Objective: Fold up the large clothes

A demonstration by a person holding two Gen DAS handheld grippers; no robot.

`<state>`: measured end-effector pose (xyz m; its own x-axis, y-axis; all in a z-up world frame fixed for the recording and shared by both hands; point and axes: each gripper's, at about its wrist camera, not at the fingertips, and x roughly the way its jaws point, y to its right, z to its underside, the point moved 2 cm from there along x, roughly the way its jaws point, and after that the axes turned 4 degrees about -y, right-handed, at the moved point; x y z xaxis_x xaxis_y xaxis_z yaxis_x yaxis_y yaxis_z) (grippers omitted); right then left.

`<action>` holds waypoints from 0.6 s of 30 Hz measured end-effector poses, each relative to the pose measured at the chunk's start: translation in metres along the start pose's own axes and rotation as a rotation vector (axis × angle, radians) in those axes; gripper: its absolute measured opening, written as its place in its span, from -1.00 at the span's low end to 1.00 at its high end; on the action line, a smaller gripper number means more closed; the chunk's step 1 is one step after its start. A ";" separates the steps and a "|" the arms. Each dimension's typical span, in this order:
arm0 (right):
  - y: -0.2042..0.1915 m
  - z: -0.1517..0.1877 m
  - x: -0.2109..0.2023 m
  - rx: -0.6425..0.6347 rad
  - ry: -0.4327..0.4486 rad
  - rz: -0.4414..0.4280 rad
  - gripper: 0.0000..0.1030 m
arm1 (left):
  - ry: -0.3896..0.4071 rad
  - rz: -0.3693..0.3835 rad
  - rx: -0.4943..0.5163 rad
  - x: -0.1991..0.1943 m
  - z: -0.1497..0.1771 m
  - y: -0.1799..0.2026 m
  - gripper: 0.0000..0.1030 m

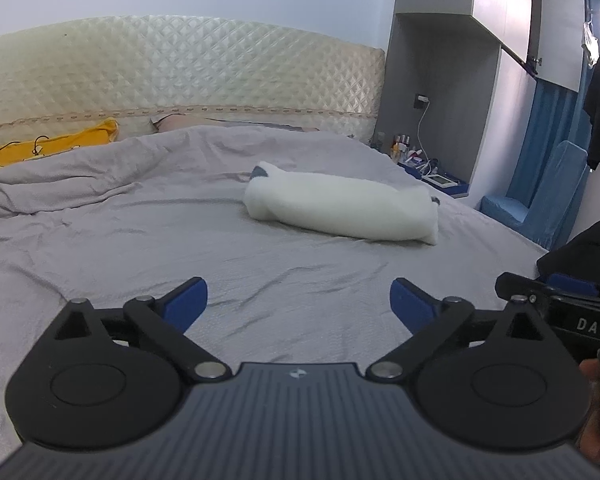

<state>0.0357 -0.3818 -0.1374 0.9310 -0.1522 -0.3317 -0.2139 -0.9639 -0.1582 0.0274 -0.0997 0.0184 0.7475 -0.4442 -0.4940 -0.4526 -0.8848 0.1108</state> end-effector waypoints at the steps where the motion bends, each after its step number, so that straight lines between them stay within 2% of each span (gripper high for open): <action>1: -0.001 0.000 0.001 -0.004 0.000 0.004 1.00 | 0.002 -0.008 -0.007 -0.001 0.001 -0.002 0.95; 6: -0.004 0.001 -0.001 -0.018 0.011 0.015 1.00 | -0.007 -0.028 -0.030 -0.001 0.004 -0.007 0.96; 18: -0.004 0.003 -0.002 -0.012 0.010 0.013 1.00 | -0.006 -0.055 -0.002 -0.004 0.006 0.004 0.98</action>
<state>0.0338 -0.3770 -0.1384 0.9311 -0.1669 -0.3244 -0.2226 -0.9644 -0.1429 0.0199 -0.1006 0.0153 0.7685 -0.3938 -0.5043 -0.4098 -0.9082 0.0847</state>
